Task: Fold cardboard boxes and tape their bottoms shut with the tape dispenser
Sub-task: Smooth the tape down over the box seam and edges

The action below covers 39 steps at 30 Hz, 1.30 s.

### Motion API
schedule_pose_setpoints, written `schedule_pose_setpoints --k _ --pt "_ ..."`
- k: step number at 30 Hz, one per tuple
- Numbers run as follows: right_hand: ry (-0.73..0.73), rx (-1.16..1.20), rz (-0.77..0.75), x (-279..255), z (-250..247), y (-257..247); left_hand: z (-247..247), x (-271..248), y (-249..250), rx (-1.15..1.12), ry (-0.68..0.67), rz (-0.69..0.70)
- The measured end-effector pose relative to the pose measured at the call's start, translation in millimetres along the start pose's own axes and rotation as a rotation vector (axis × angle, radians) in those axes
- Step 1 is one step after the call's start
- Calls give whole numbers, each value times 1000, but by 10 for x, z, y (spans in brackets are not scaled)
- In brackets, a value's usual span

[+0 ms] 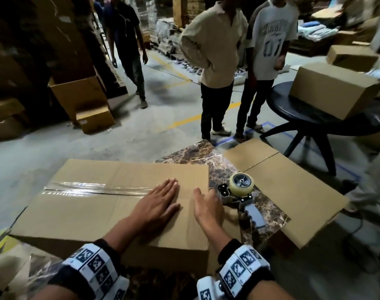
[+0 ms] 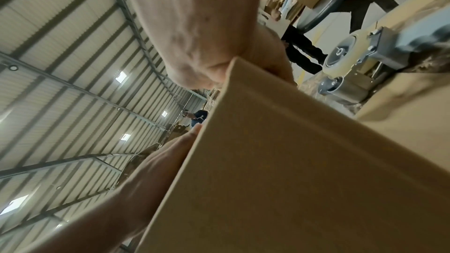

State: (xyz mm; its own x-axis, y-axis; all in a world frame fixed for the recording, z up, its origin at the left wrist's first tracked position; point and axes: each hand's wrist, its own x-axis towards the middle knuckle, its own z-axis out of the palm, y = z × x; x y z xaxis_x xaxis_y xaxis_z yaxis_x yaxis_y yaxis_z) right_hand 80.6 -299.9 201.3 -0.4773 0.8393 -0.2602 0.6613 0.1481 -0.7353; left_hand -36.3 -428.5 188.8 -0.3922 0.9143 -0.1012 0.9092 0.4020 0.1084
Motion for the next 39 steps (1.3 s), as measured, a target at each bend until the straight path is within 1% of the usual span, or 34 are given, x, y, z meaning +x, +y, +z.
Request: schedule_pose_setpoints --k 2,4,8,10,12,14,17,19,21,22,24,26,27,28,31,34,36,39 --pt "78 -33 -66 -51 19 12 20 -17 8 2 -7 -11" --pt "102 -65 -76 -64 32 -2 34 -24 19 1 -6 -24" --pt "3 -150 -2 -12 10 -77 42 -39 51 1 11 -45" --pt "-47 -205 -1 6 -18 -104 57 -41 47 -10 11 -51" --pt "-70 -237 -5 41 -22 -79 76 -40 47 -20 16 -51" --pt "-64 -217 -15 106 26 8 106 -42 41 -32 20 -51" --pt "-3 -92 -10 150 80 101 102 -38 53 -50 19 -56" --pt "108 -45 -34 147 80 129 93 -42 60 -50 4 -60" --pt "213 -76 -62 107 69 123 109 -47 71 -53 6 -73" --pt "221 -109 -91 79 80 117 127 -54 74 -48 7 -83" --pt "152 -212 -126 45 114 102 153 -50 80 -43 5 -102" --pt "55 -321 -112 66 143 85 155 -40 85 -45 7 -111" --pt "28 -340 -101 91 147 86 154 -42 88 -50 4 -116" --pt "33 -329 -93 119 140 88 149 -43 95 -54 2 -122" --pt "128 -230 -90 166 101 112 146 -52 138 -42 14 -154" --pt "165 -197 -111 175 126 143 161 -72 184 -70 37 -231" --pt "124 -215 -116 185 181 143 172 -79 202 -86 42 -281" --pt "-10 -245 -71 220 242 138 188 -83 220 -97 53 -330"
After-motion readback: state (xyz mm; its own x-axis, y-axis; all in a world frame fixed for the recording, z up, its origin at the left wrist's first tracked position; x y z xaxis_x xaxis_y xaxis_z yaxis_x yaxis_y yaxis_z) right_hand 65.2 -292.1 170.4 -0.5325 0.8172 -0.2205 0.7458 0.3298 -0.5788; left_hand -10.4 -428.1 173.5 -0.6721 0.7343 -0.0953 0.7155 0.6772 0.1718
